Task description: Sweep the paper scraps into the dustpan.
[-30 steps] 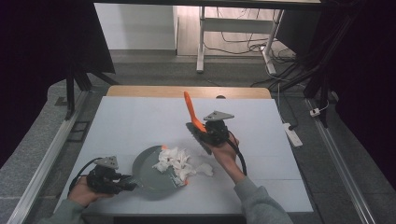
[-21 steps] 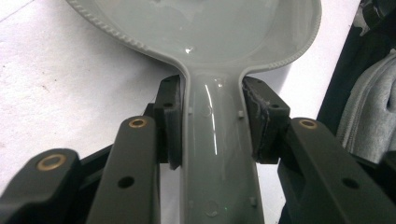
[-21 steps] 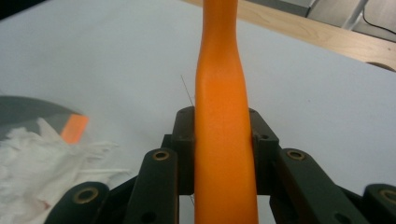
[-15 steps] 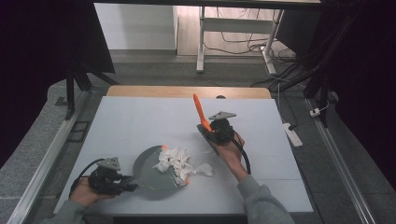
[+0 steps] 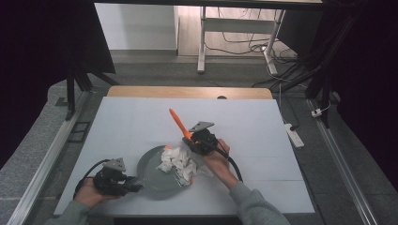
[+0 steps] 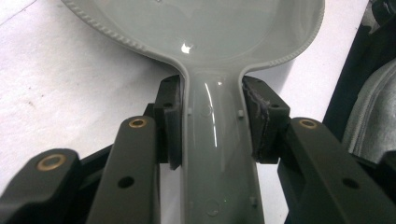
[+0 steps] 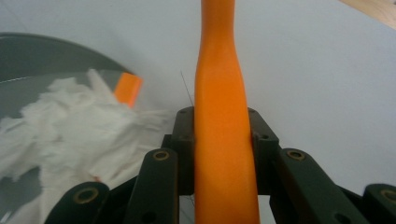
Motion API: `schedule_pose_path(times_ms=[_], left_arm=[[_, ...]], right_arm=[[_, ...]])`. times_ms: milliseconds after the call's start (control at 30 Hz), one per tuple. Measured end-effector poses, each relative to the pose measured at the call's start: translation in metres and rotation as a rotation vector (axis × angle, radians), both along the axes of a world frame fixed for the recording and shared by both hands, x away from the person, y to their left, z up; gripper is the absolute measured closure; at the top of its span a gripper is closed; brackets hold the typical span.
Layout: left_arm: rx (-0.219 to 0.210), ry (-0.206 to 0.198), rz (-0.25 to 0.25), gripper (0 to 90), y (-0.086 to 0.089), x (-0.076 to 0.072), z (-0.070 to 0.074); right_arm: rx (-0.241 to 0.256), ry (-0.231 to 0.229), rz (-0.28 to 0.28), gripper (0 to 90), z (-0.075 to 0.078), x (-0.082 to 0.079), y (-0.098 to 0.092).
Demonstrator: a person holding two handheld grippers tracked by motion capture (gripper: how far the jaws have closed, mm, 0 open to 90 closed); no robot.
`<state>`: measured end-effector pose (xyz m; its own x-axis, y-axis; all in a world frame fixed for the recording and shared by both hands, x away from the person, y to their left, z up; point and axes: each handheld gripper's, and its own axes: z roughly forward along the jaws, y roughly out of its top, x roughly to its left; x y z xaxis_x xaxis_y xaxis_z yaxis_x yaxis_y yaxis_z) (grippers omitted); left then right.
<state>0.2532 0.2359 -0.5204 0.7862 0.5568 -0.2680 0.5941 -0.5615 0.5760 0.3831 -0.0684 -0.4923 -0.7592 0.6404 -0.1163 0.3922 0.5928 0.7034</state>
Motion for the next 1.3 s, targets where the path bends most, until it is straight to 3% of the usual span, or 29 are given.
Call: schedule_pose_path(times_ms=[167,300,400,500,700,800,900,1000,1300], left_arm=[[-0.003,-0.006,0.009,61.5,-0.004,0.0,0.001],[0.0,-0.009,0.007,61.5,-0.008,0.001,0.001],[0.005,-0.007,0.004,61.5,-0.009,0.001,0.001],[0.001,-0.008,0.004,61.5,-0.008,0.001,0.001],[0.001,-0.008,0.004,61.5,-0.008,0.001,0.0],[-0.001,-0.009,0.005,61.5,-0.008,0.001,0.001],[-0.004,-0.01,0.005,61.4,-0.008,0.0,0.001],[-0.004,-0.01,0.006,61.5,-0.007,0.0,0.001],[-0.006,-0.014,0.011,61.5,-0.007,-0.001,0.002]], right_arm=[[-0.004,0.002,0.05,70.4,-0.001,-0.013,0.016],[0.023,0.023,0.103,70.4,-0.002,-0.023,0.027],[0.055,0.044,0.168,70.4,0.0,-0.03,0.034],[0.161,0.099,0.192,70.4,0.006,-0.029,0.031],[0.209,0.025,0.128,70.4,0.025,-0.022,0.012],[0.205,-0.013,0.075,70.4,0.033,-0.018,-0.002],[0.217,-0.022,0.031,70.3,0.038,-0.014,-0.018],[0.184,-0.046,-0.017,70.4,0.04,-0.016,-0.035],[0.094,0.016,-0.127,70.3,0.02,-0.02,-0.079]])
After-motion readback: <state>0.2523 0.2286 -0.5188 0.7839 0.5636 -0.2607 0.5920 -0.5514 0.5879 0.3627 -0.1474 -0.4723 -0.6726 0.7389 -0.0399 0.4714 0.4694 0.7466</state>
